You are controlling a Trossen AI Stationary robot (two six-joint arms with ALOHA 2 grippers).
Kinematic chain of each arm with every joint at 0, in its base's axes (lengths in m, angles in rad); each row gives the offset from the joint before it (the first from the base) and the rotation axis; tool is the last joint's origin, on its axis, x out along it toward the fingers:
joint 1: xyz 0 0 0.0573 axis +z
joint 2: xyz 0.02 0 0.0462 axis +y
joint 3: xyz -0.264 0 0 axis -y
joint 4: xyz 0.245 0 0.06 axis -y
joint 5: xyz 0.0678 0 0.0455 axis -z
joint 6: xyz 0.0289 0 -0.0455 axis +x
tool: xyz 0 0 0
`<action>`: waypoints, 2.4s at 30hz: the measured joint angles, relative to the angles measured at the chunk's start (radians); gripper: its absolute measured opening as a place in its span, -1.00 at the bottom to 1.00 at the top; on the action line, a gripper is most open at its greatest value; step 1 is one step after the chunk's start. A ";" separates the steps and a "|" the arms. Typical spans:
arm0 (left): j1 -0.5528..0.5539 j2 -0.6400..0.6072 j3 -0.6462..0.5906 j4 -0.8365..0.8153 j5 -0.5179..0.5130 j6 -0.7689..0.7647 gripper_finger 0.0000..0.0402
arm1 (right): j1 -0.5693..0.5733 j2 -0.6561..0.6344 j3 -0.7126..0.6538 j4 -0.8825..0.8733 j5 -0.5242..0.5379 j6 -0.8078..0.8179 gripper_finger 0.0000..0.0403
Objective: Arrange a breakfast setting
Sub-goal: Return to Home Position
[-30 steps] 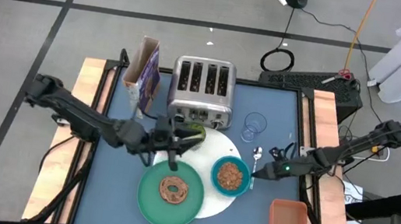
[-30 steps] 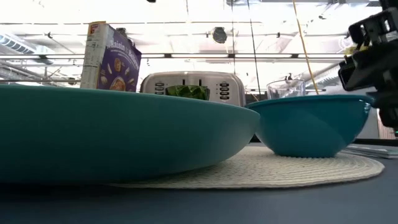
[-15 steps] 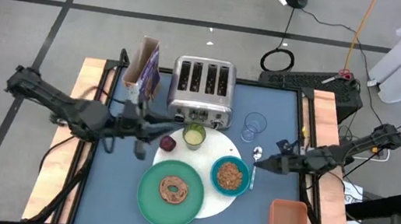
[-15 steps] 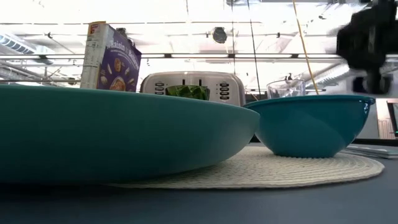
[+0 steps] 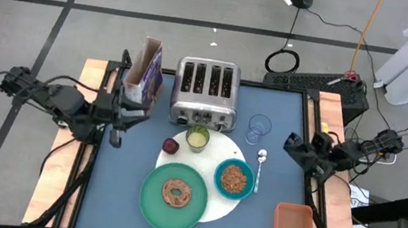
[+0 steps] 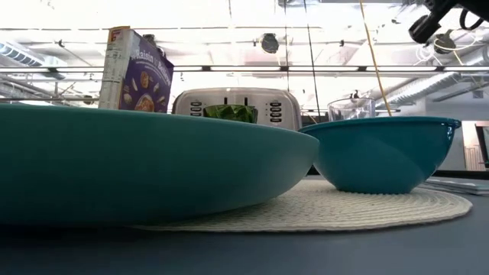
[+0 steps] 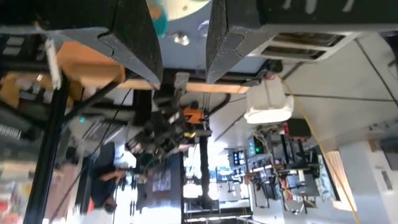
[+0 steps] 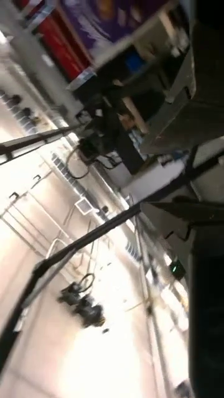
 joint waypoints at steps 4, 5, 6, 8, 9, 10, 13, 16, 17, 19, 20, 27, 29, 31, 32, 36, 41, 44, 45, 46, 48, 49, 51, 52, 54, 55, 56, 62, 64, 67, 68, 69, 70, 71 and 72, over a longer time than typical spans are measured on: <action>0.009 -0.073 -0.115 0.063 0.000 0.053 -0.36 | 0.000 -0.004 0.000 -0.001 -0.002 -0.164 -0.35; 0.013 -0.096 -0.153 0.093 0.000 0.059 -0.36 | 0.000 -0.003 0.000 -0.001 -0.001 -0.196 -0.35; 0.018 -0.120 -0.191 0.115 0.000 0.062 -0.36 | 0.000 -0.003 0.000 -0.001 -0.001 -0.223 -0.35; 0.030 -0.180 -0.275 0.165 0.000 0.064 -0.36 | 0.000 -0.004 0.000 0.000 0.000 -0.262 -0.35; 0.039 -0.212 -0.315 0.189 0.000 0.066 -0.36 | 0.000 -0.004 0.000 0.000 0.004 -0.277 -0.35; 0.049 -0.242 -0.353 0.212 0.000 0.071 -0.36 | 0.000 -0.004 0.000 0.000 0.009 -0.289 -0.35; 0.086 -0.327 -0.465 0.279 -0.001 0.084 -0.36 | 0.000 -0.004 0.000 -0.004 0.051 -0.350 -0.35; 0.130 -0.394 -0.563 0.344 -0.001 0.089 -0.36 | -0.001 -0.005 0.000 -0.008 0.116 -0.413 -0.35; 0.144 -0.412 -0.590 0.361 0.000 0.088 -0.36 | -0.001 -0.005 0.000 -0.010 0.145 -0.429 -0.35; 0.172 -0.443 -0.637 0.393 0.000 0.083 -0.36 | -0.001 -0.005 0.000 -0.024 0.193 -0.459 -0.35; 0.184 -0.455 -0.655 0.399 0.006 0.077 -0.36 | -0.001 -0.006 0.000 -0.040 0.212 -0.472 -0.35; 0.278 -0.490 -0.756 0.420 0.169 0.010 -0.36 | -0.001 -0.006 0.000 -0.180 0.240 -0.481 -0.35; 0.301 -0.490 -0.782 0.437 0.188 -0.006 -0.36 | -0.001 -0.005 0.000 -0.203 0.240 -0.468 -0.35; 0.324 -0.490 -0.801 0.451 0.211 -0.019 -0.36 | -0.001 -0.005 0.000 -0.215 0.240 -0.461 -0.35; 0.334 -0.490 -0.809 0.452 0.225 -0.024 -0.36 | -0.001 -0.005 0.000 -0.220 0.240 -0.460 -0.35; 0.368 -0.490 -0.834 0.450 0.255 -0.052 -0.36 | -0.001 -0.005 0.000 -0.219 0.239 -0.462 -0.35; 0.390 -0.510 -0.841 0.446 0.278 -0.054 -0.36 | -0.001 -0.005 0.000 -0.218 0.237 -0.462 -0.35; 0.398 -0.544 -0.841 0.435 0.310 -0.037 -0.36 | -0.001 -0.005 0.000 -0.218 0.236 -0.463 -0.35; 0.400 -0.559 -0.841 0.427 0.317 -0.032 -0.36 | -0.001 -0.005 0.000 -0.218 0.236 -0.462 -0.35; 0.402 -0.576 -0.841 0.416 0.319 -0.027 -0.36 | -0.001 -0.005 0.000 -0.216 0.236 -0.462 -0.35; 0.405 -0.607 -0.841 0.389 0.324 -0.019 -0.36 | -0.001 -0.005 0.000 -0.203 0.236 -0.461 -0.35; 0.405 -0.621 -0.841 0.374 0.324 -0.018 -0.36 | -0.001 -0.006 0.001 -0.201 0.236 -0.462 -0.35; 0.405 -0.654 -0.841 0.342 0.325 -0.018 -0.36 | -0.001 -0.006 0.009 -0.201 0.236 -0.462 -0.35; 0.405 -0.667 -0.841 0.328 0.327 -0.020 -0.36 | -0.001 -0.006 0.012 -0.202 0.236 -0.463 -0.35; 0.405 -0.692 -0.841 0.292 0.332 -0.021 -0.36 | -0.001 -0.006 0.028 -0.220 0.238 -0.466 -0.35; 0.405 -0.704 -0.841 0.279 0.332 -0.021 -0.36 | -0.001 -0.006 0.039 -0.239 0.240 -0.468 -0.35; 0.405 -0.716 -0.842 0.270 0.333 -0.022 -0.36 | -0.001 -0.006 0.053 -0.264 0.240 -0.471 -0.35; 0.404 -0.748 -0.842 0.251 0.334 -0.025 -0.36 | -0.001 -0.006 0.157 -0.481 0.241 -0.516 -0.35; 0.404 -0.747 -0.842 0.252 0.334 -0.016 -0.36 | -0.001 -0.006 0.185 -0.557 0.242 -0.531 -0.35; 0.404 -0.747 -0.842 0.254 0.334 0.008 -0.36 | -0.001 -0.006 0.202 -0.648 0.243 -0.550 -0.35; 0.404 -0.747 -0.842 0.258 0.334 0.014 -0.36 | -0.001 -0.005 0.202 -0.667 0.245 -0.551 -0.35; 0.404 -0.747 -0.842 0.261 0.334 0.018 -0.36 | -0.003 -0.005 0.202 -0.683 0.251 -0.554 -0.35; 0.404 -0.747 -0.842 0.263 0.334 0.023 -0.36 | -0.007 -0.005 0.202 -0.699 0.261 -0.553 -0.35; 0.404 -0.747 -0.842 0.263 0.334 0.031 -0.36 | -0.014 -0.005 0.202 -0.710 0.266 -0.549 -0.35; 0.404 -0.747 -0.842 0.266 0.334 0.034 -0.36 | -0.023 -0.005 0.202 -0.718 0.268 -0.545 -0.35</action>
